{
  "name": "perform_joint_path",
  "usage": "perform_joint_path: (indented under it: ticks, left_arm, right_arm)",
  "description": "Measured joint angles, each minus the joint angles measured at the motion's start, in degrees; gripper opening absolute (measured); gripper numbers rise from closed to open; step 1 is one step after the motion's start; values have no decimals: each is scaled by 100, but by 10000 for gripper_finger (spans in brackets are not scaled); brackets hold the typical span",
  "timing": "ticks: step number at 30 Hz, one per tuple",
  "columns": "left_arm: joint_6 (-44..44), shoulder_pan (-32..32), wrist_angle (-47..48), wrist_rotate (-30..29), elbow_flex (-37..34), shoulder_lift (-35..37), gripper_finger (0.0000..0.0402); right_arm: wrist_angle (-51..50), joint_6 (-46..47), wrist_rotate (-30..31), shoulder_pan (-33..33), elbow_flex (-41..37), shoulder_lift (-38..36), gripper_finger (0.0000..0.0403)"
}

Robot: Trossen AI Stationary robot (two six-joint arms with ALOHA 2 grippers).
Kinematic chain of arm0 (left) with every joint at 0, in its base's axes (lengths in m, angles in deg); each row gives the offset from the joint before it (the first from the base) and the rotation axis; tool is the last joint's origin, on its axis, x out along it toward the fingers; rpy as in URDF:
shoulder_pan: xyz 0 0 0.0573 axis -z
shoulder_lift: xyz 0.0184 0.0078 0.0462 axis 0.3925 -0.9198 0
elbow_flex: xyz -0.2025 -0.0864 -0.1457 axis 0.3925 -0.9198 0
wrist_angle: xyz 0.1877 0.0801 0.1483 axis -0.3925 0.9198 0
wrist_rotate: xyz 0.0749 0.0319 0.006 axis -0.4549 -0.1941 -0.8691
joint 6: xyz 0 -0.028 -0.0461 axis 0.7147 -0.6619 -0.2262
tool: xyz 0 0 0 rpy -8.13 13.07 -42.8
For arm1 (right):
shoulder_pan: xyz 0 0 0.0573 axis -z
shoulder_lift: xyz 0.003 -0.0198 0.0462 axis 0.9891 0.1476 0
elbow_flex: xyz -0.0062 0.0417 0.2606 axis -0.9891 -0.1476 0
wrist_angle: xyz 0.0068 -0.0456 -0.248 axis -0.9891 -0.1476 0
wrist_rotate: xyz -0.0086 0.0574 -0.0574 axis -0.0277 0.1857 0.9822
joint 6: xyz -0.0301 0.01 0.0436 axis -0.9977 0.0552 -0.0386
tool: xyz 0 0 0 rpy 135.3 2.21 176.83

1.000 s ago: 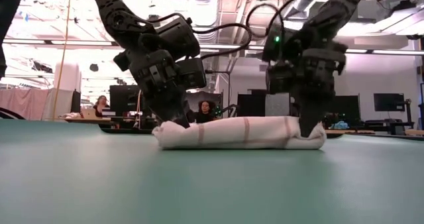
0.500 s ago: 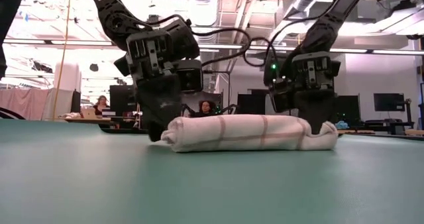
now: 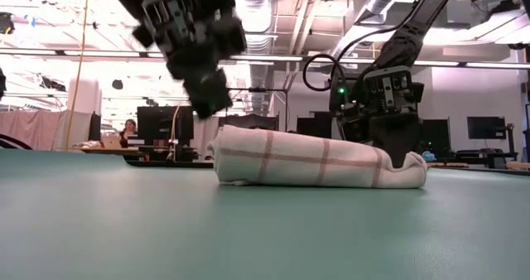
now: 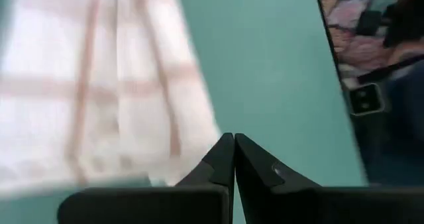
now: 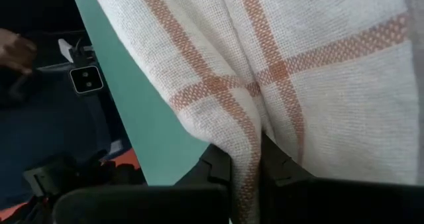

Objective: Roll towel into tight, uniform cylinder
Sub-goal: Roll the white patterned towel

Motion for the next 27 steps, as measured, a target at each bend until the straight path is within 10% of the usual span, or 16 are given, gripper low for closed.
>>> perform_joint_path:
  ticks: [10,27]
  left_arm:
    - [3136,1120,755,-2539,406,328,0]
    - [3187,2301,520,-4588,613,-684,0]
  right_arm:
    - [144,11,-125,11,0,5,36]
    - [402,-91,-155,-39,-9,15,36]
